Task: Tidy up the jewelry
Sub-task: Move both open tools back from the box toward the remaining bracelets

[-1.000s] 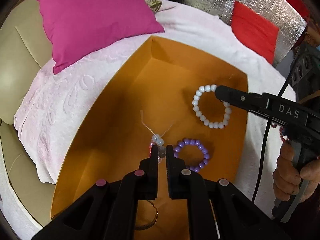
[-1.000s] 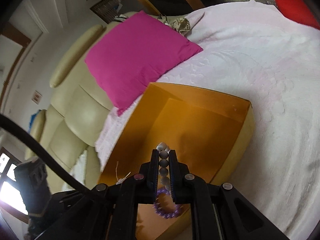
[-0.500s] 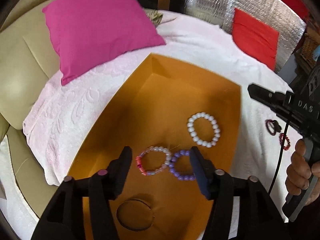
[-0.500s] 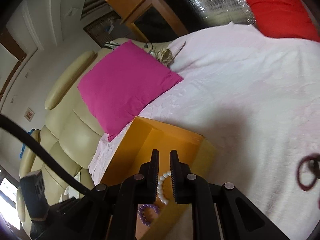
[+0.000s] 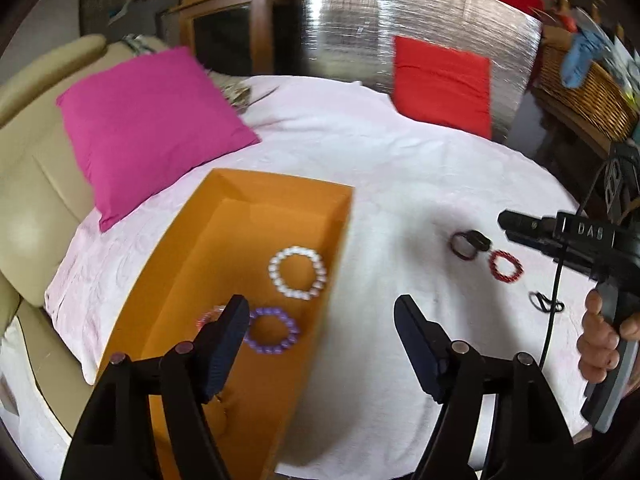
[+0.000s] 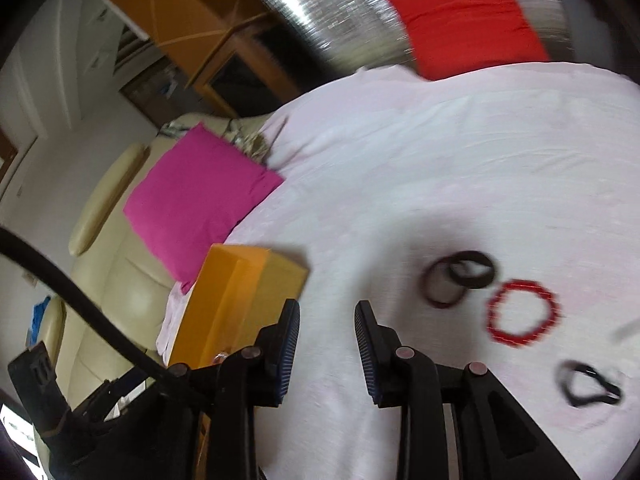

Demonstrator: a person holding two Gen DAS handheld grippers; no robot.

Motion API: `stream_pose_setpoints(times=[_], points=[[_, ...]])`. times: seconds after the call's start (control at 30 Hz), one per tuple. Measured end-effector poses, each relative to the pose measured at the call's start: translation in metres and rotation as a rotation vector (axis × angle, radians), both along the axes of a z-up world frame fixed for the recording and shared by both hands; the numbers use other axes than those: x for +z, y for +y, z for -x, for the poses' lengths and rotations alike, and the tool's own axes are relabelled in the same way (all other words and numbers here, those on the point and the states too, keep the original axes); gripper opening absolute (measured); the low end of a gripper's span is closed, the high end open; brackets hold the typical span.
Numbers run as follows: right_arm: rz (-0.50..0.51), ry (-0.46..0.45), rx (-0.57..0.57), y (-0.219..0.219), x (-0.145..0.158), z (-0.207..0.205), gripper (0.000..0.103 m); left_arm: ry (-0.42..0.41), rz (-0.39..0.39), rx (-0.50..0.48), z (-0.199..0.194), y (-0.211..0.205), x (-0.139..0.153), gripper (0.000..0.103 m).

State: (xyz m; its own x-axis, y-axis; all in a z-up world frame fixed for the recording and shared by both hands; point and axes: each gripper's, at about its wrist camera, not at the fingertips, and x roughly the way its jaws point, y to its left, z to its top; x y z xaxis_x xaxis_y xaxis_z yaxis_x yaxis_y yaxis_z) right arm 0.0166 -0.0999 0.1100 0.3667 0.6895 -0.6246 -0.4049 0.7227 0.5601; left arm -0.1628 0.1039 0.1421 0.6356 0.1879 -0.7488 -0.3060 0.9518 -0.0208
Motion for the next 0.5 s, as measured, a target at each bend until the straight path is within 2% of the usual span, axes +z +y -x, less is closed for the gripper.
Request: stream_pose_setpoints(times=[0.13, 0.27, 0.5], points=[[-0.015, -0.010, -0.050, -0.032, 0.009, 0.003, 0.032, -0.002, -0.033, -0.012, 0.004, -0.024, 0.005, 0.076], [0.009, -0.030, -0.100, -0.060, 0.017, 0.011, 0.043, 0.003, -0.092, -0.018, 0.013, -0.049, 0.012, 0.077], [0.018, -0.042, -0.128, -0.105, 0.025, 0.038, 0.043, -0.022, -0.180, -0.002, 0.026, -0.081, 0.035, 0.079]])
